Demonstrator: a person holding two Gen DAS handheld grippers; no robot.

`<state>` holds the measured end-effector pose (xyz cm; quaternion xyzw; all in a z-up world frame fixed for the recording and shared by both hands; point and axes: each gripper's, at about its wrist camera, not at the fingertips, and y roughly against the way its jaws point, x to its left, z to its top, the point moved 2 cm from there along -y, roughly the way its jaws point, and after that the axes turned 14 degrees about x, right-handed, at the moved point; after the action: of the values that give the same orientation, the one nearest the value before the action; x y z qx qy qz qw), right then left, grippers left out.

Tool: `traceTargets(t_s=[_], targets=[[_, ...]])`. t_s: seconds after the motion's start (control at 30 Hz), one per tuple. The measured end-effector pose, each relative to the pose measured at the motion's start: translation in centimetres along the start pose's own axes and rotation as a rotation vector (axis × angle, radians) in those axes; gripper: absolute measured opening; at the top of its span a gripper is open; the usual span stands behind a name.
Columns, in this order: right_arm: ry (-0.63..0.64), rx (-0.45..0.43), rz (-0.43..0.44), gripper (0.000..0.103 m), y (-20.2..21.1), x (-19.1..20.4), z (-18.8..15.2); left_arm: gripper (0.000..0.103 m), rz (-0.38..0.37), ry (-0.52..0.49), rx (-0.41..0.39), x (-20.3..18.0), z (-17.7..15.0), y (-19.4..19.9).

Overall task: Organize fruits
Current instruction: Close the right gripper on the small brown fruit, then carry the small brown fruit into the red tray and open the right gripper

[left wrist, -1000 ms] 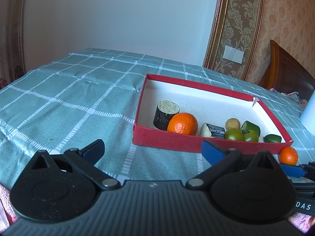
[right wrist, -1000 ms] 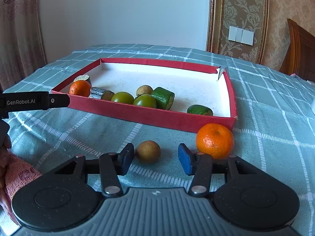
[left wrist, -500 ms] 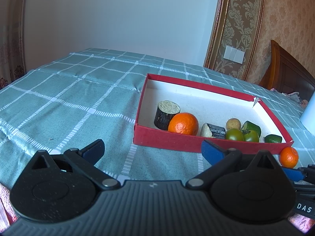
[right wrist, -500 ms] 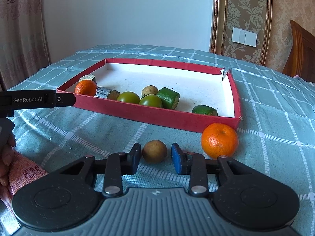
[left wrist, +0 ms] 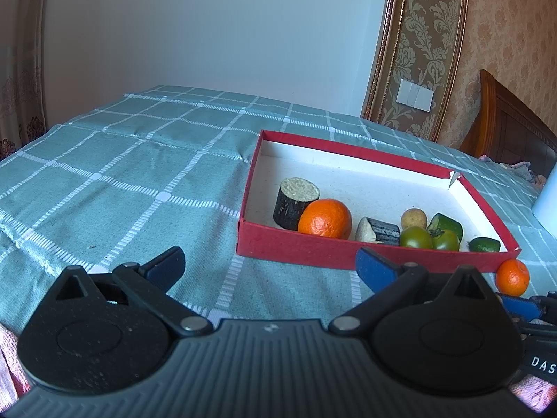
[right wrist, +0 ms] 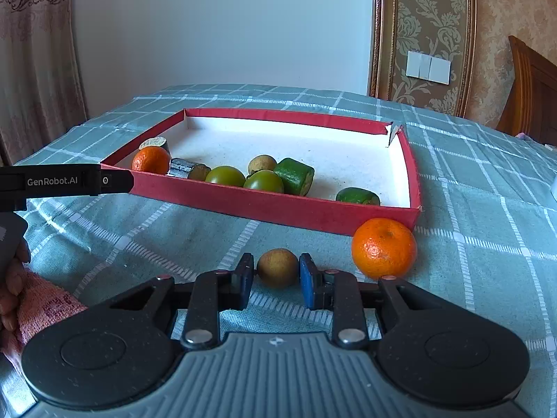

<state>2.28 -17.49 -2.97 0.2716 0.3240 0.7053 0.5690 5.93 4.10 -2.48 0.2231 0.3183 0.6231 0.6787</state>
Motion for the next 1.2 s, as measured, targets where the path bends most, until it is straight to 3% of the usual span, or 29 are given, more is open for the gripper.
traceTargets(t_s=[0.87,1.2], targets=[[0.027,-0.050,-0.028,0.027,2.0,-0.1,0.6,0.103,-0.004,-0.002,-0.007,0.0,0.1,0.2],[-0.012,-0.121,-0.044,0.027,2.1,-2.2,7.4,0.103,-0.005,-0.001,-0.003,-0.1,0.1,0.1]])
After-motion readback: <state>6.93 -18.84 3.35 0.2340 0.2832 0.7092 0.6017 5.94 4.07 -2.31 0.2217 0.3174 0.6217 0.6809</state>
